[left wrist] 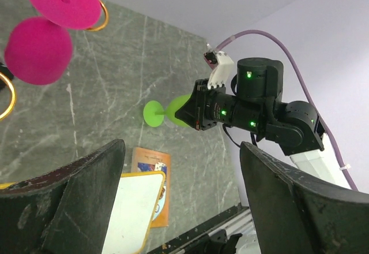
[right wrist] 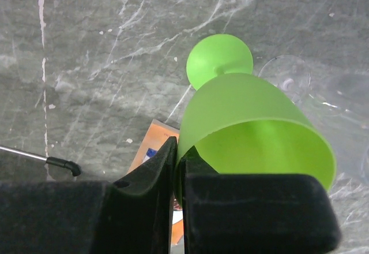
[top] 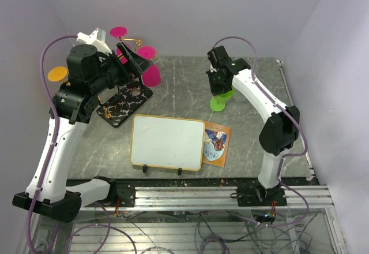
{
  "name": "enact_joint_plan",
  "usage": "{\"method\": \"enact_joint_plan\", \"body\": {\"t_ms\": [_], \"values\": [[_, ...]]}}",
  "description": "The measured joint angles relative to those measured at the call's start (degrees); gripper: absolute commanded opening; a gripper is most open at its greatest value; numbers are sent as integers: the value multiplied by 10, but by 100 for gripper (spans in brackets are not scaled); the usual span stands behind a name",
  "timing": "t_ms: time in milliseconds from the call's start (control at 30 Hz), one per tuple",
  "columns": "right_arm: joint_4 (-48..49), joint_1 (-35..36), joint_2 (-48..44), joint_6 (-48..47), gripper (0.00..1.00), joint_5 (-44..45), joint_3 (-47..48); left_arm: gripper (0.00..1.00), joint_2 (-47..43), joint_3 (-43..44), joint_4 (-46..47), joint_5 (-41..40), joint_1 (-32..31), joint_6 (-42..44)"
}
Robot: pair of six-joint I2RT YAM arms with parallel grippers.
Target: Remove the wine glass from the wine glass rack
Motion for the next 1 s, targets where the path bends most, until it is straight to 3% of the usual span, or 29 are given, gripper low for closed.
{"method": "enact_joint_plan", "body": {"t_ms": [433, 700, 800, 1000], "values": [[-17, -4, 43, -17, 22, 0, 27, 89, 57, 79, -54, -112, 0, 56], [-24, -4, 49, -21, 52, 2, 77, 81, 156, 145, -81, -160, 9, 85], [-16, -4, 32, -23, 65, -3, 85, 79, 188, 143, -79, -150, 29, 85], [26, -4, -64, -25, 78, -42, 36, 77, 216, 102, -44, -98, 76, 66]]}}
